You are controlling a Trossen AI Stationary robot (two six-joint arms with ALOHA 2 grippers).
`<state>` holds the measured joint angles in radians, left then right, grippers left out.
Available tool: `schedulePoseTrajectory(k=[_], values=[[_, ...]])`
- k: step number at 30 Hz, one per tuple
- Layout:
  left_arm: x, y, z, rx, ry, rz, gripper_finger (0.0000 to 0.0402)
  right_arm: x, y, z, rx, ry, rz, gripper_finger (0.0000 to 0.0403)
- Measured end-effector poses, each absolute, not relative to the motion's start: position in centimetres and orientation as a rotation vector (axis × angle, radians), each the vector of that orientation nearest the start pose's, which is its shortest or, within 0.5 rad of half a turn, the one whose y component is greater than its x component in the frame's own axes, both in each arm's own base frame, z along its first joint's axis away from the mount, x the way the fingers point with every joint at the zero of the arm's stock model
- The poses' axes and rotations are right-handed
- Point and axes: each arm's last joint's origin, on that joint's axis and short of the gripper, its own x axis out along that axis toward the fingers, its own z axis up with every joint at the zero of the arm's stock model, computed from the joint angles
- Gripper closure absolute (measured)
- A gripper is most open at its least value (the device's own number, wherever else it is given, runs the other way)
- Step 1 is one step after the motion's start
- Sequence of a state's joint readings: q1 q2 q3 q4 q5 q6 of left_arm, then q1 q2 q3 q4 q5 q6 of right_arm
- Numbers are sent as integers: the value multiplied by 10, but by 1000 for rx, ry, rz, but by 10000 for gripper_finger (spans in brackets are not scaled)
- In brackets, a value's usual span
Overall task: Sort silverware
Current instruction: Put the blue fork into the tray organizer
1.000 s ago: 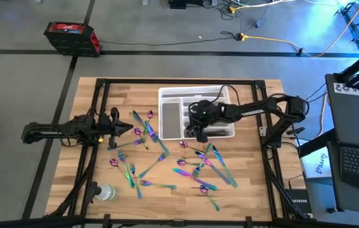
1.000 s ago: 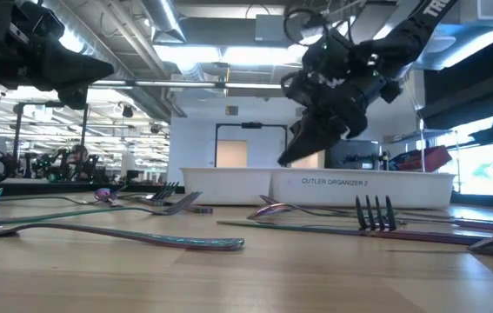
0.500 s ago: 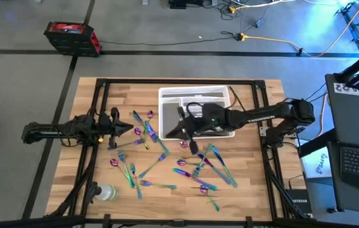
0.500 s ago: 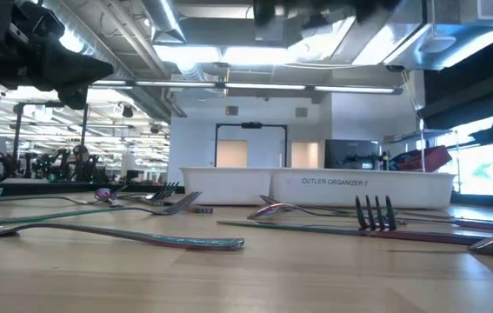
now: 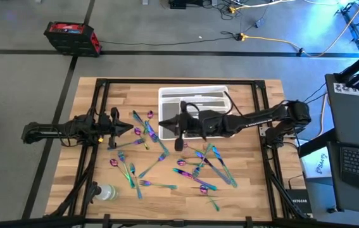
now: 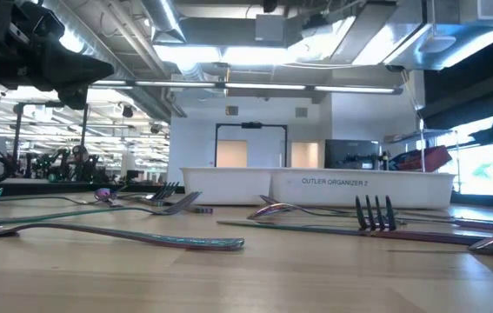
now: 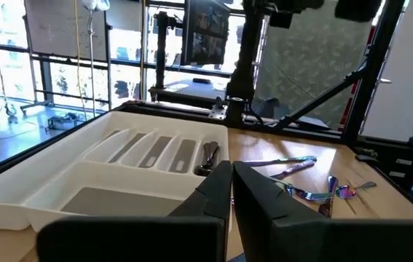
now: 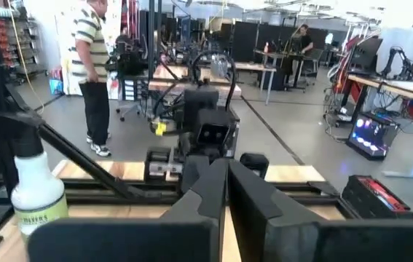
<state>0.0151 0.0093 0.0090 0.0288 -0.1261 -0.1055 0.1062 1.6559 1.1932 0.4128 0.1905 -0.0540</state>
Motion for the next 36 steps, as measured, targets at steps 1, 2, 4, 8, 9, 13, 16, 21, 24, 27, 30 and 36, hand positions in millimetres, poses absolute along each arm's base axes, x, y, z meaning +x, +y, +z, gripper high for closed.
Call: schedulePoseTrajectory(k=[1,2,4,8,9,13,16,21,24,27,30,36], values=[[97,5,169,-107,-36,139,402,384,35,303,-63,65,-82,402],[97,5,168,-107,-35,140,402,385,35,301,-64,67,-83,402],[97,5,169,-107,-36,139,402,385,35,300,-69,78,-84,402],[97,5,169,-107,-36,139,402,386,35,300,-27,74,-75,402],[97,5,169,-107,-36,139,402,386,35,299,-42,80,-78,402],[97,5,168,-107,-35,140,402,384,21,289,-118,194,-246,402],[97,5,169,-107,-36,140,402,385,11,286,-76,215,-248,402],[97,5,169,-106,-36,139,402,390,14,289,-54,143,-137,402],[97,5,169,-107,-36,139,402,392,20,283,-68,161,-130,402],[97,5,169,-107,-36,139,402,393,25,283,-37,134,-120,402],[97,5,169,-107,-36,139,402,396,32,283,0,103,-95,402],[97,5,169,-106,-36,139,402,395,12,273,-35,201,-207,402]])
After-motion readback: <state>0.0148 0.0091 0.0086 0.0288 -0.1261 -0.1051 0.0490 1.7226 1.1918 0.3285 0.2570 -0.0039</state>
